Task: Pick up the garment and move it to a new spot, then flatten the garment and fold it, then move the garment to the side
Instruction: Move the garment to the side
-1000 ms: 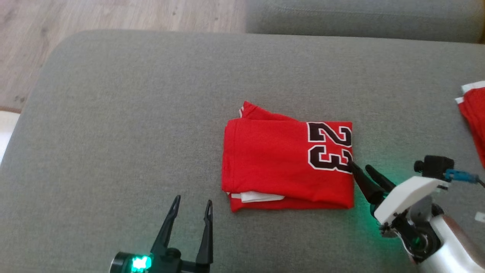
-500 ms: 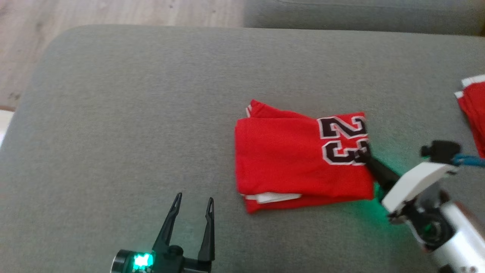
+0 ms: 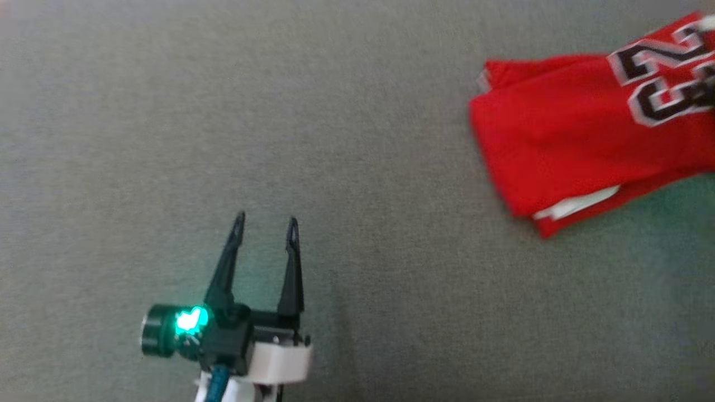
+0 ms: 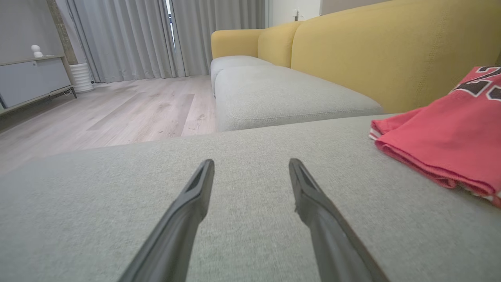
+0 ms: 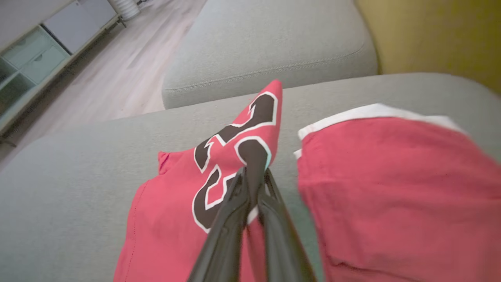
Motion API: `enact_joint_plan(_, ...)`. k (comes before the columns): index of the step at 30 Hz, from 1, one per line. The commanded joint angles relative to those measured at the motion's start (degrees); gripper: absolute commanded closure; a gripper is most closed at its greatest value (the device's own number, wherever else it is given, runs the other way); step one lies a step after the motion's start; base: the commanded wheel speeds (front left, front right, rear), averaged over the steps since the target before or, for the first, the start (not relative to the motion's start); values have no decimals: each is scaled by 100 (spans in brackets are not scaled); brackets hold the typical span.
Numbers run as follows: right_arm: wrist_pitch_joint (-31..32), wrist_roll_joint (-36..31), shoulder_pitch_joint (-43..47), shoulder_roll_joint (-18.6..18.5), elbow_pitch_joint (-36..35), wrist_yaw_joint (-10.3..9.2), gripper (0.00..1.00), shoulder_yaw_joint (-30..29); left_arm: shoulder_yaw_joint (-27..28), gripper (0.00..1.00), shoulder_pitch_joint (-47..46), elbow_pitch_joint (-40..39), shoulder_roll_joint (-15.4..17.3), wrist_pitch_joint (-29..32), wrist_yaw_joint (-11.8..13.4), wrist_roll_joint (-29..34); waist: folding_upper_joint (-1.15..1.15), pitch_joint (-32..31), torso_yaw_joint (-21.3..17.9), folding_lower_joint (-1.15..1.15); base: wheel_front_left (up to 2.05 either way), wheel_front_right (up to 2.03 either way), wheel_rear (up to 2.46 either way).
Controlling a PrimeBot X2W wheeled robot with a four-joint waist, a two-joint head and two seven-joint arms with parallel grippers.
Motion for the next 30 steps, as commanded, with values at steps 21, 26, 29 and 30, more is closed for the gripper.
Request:
enact_joint_plan(21,275,-1248,-198,-748,-271,-4,0,-1903,333,0,-528,-351,-33,-54,-232,-22,0,523,-249,-1,0,0,0)
enact_joint_plan(26,153,-1696,98,28,-559,-4,0,-1653,318,0,-323,-243,-34,-54,-316,-165,0,-49,-179,-1,0,0,0)
enact_joint_plan(29,-12,-1845,395,528,-725,-4,0,-1373,331,0,-195,-155,-35,-54,-349,-207,0,-446,-129,-1,0,0,0)
enact_joint_plan(30,-113,-1872,520,695,-762,-4,0,-1259,336,0,-152,-138,-35,-54,-356,-217,0,-586,-108,-1,0,0,0)
